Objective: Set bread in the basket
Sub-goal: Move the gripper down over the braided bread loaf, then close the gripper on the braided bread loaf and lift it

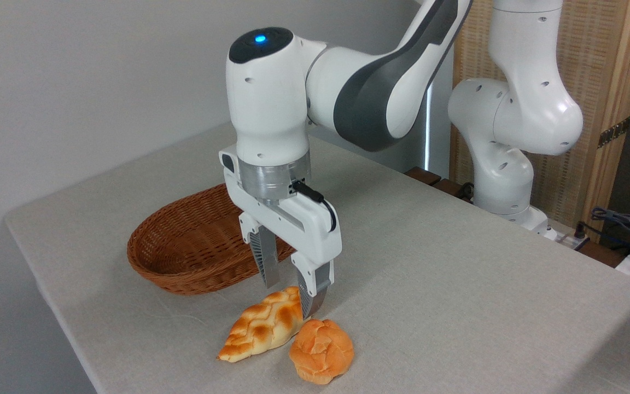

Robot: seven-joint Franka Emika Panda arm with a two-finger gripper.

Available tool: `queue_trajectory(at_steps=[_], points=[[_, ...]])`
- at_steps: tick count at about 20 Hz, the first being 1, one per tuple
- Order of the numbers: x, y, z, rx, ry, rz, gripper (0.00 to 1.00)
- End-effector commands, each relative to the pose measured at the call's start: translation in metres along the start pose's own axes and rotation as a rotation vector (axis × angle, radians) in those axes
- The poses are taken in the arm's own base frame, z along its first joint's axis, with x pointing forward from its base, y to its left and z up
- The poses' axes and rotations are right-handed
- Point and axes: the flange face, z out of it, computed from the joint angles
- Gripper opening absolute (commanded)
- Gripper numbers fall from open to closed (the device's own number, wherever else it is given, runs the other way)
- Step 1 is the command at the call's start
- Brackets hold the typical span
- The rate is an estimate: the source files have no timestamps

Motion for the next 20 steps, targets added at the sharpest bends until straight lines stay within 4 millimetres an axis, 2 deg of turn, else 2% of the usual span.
queue_trajectory(at_steps=[1,8,9,10,12,14,20], points=[[0.004,0.003,0.016,0.016,0.022,0.024,1.0],[0.008,0.004,0.03,0.012,0.018,0.032,0.99],[0.008,0.004,0.03,0.014,0.02,0.032,0.89],[0.008,0.003,0.029,0.02,0.027,0.028,0.72],[0.008,0.003,0.029,0.021,0.026,0.029,0.58],[0.009,0.002,0.028,0.023,0.028,0.029,0.54],[0.009,0.002,0.033,0.016,0.022,0.028,0.54]])
